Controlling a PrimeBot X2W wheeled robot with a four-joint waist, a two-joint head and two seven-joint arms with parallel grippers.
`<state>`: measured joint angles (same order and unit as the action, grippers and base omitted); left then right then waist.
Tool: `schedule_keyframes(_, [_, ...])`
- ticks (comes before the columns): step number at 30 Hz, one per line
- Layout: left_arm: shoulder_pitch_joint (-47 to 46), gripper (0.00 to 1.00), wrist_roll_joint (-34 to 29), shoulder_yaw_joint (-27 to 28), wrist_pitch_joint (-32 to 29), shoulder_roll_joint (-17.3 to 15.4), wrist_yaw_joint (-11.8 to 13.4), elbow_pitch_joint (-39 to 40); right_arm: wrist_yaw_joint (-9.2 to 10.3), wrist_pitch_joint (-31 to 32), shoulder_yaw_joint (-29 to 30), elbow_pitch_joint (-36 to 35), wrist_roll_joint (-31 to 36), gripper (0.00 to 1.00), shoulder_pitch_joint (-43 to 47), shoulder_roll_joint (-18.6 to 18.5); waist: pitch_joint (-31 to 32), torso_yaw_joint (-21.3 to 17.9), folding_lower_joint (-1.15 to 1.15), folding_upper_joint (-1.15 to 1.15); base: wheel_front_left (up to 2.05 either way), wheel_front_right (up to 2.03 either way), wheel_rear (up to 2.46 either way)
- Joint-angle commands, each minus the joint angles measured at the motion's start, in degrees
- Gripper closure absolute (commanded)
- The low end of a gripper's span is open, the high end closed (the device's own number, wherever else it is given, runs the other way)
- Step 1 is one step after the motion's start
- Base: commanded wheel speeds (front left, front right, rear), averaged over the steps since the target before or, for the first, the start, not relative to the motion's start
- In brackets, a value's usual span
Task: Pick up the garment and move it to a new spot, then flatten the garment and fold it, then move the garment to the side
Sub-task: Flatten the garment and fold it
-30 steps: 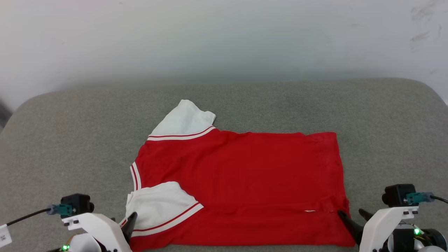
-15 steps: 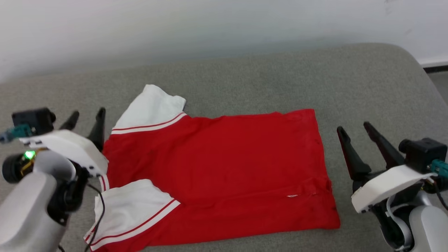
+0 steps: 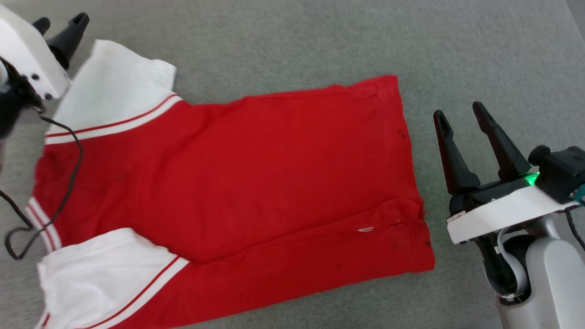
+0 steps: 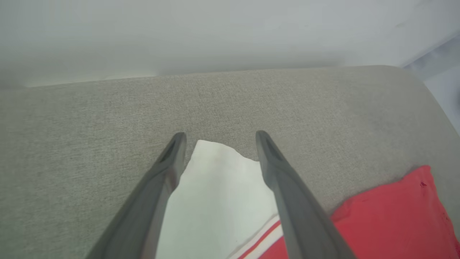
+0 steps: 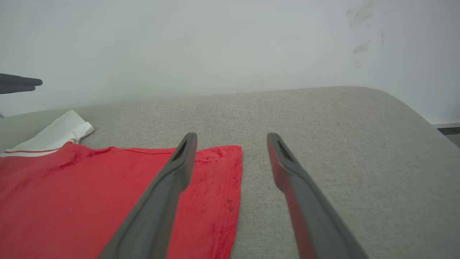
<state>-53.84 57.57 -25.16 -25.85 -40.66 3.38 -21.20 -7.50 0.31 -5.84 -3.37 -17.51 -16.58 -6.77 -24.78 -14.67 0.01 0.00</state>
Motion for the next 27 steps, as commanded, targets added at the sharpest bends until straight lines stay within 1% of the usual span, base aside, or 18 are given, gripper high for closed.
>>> schedule_keyframes(1, [-3.0, 0.00, 0.5, -1.1, -5.2, -1.3, -0.6, -1.0, 0.01, -0.8, -0.5, -0.3, 0.2, 0.00, -1.3, 0.7, -3.6, -3.1, -0.01, 0.00, 0.00, 0.00, 0.00])
schedule_keyframes(2, [-3.0, 0.00, 0.5, -1.1, -5.2, -1.3, -0.6, -1.0, 0.01, -0.8, -0.5, -0.3, 0.2, 0.00, -1.3, 0.7, -3.6, -3.1, -0.01, 0.00, 0.00, 0.00, 0.00])
schedule_keyframes(4, [-5.7, 0.00, 0.6, -2.3, -10.8, -2.5, -0.6, -1.6, 0.02, -1.1, -1.0, -0.5, 0.1, 0.00, -1.4, 0.9, -4.8, -4.0, -0.01, 0.00, 0.00, 0.00, 0.00])
schedule_keyframes(7, [-8.5, 0.00, 0.0, -4.7, -18.7, -4.2, 0.0, -2.6, 0.02, -1.6, -1.6, -0.7, -0.4, 0.00, -1.7, 1.3, -6.4, -5.0, -0.01, 0.00, 0.00, 0.00, 0.00])
schedule_keyframes(11, [-10.7, 0.00, -2.5, -8.0, -25.8, -6.7, 0.7, -4.5, 0.02, -2.1, -2.5, -0.2, -1.2, 0.00, -1.7, 1.8, -8.0, -6.3, -0.01, 0.00, 0.00, 0.00, 0.00])
schedule_keyframes(15, [-8.4, 0.00, -1.8, -10.1, -30.2, -6.1, 1.5, -7.6, 0.02, -2.3, -3.0, 1.0, -2.5, 0.00, -1.3, 2.2, -8.6, -7.1, -0.01, 0.00, 0.00, 0.00, 0.00])
schedule_keyframes(16, [-6.1, 0.61, 0.0, -10.5, -33.0, -4.9, 2.5, -9.3, 0.02, -2.4, -3.1, 1.5, -3.0, 0.00, -1.2, 2.2, -8.7, -7.4, -0.01, 0.00, 0.00, 0.00, 0.00])
schedule_keyframes(17, [-5.4, 1.00, 0.5, -10.4, -33.0, -4.5, 2.6, -9.4, 0.02, -2.4, -3.1, 1.9, -3.3, 0.00, -1.2, 2.2, -8.8, -7.5, -0.01, 0.00, 0.00, 0.00, 0.00])
schedule_keyframes(20, [-4.2, 1.00, 0.7, -10.6, -32.2, -4.2, 2.6, -9.8, 0.02, -2.2, -3.1, 2.2, -3.7, 0.00, -1.3, 2.1, -8.7, -7.6, -0.01, 0.00, 0.00, 0.00, 0.00])
schedule_keyframes(25, [-4.7, 1.00, 0.5, -9.2, -27.3, -3.2, 1.7, -9.5, 0.02, -2.1, -2.7, 3.0, -6.1, 0.00, -2.5, 1.2, -7.7, -6.6, -0.01, 0.00, 0.00, 0.00, 0.00])
schedule_keyframes(27, [-5.3, 1.00, 0.9, -8.4, -25.7, -2.7, 1.5, -9.6, 0.02, -0.6, -2.2, 4.8, -7.8, 0.00, -3.3, 0.6, -6.8, -5.9, -0.01, 0.00, 0.00, 0.00, 0.00])
